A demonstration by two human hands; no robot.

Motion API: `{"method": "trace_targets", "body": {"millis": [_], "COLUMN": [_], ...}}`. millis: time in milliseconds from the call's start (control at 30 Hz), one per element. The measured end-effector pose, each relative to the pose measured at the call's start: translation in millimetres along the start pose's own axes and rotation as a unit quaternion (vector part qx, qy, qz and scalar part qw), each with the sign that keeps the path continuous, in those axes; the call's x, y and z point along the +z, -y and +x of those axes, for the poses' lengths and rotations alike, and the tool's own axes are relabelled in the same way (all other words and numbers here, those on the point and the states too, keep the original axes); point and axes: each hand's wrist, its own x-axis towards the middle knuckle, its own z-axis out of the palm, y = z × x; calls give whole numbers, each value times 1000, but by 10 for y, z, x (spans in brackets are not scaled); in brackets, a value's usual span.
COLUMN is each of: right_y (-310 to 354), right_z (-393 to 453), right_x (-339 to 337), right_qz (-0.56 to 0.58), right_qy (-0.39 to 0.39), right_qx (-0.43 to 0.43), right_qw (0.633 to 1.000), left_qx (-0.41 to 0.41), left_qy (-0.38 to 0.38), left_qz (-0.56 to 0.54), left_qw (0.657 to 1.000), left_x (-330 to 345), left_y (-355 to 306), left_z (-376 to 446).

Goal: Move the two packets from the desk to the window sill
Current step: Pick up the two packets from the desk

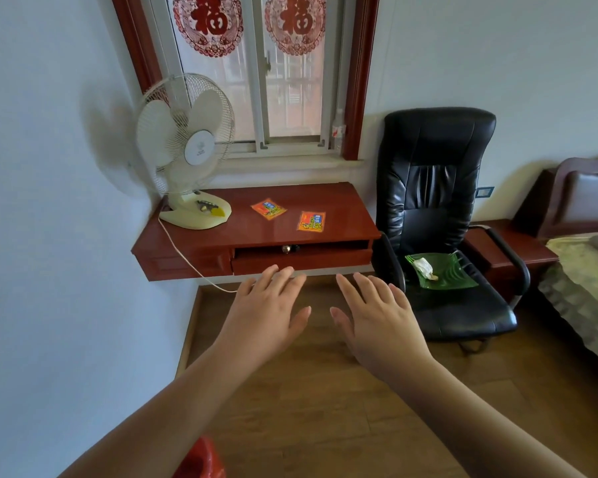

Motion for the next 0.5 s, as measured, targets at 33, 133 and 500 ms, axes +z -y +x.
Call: {"method": "trace_targets", "body": {"millis": [33,133,500], "right_y": [-75,-294,-648], "right_z": [115,478,1605], "right_x": [60,199,713], "right_qz": [6,20,66], "right_qy": [4,8,49], "right_qx": [-1,-4,-33], "right_qw": [1000,1000,996], "left_qx": [1,-13,-88], "left_qy": [3,10,0], "left_qz": [4,9,-7], "left_qw": [1000,1000,996], "left_x": [51,172,492], "left_y": [4,10,230], "left_z": [146,550,1606]}}
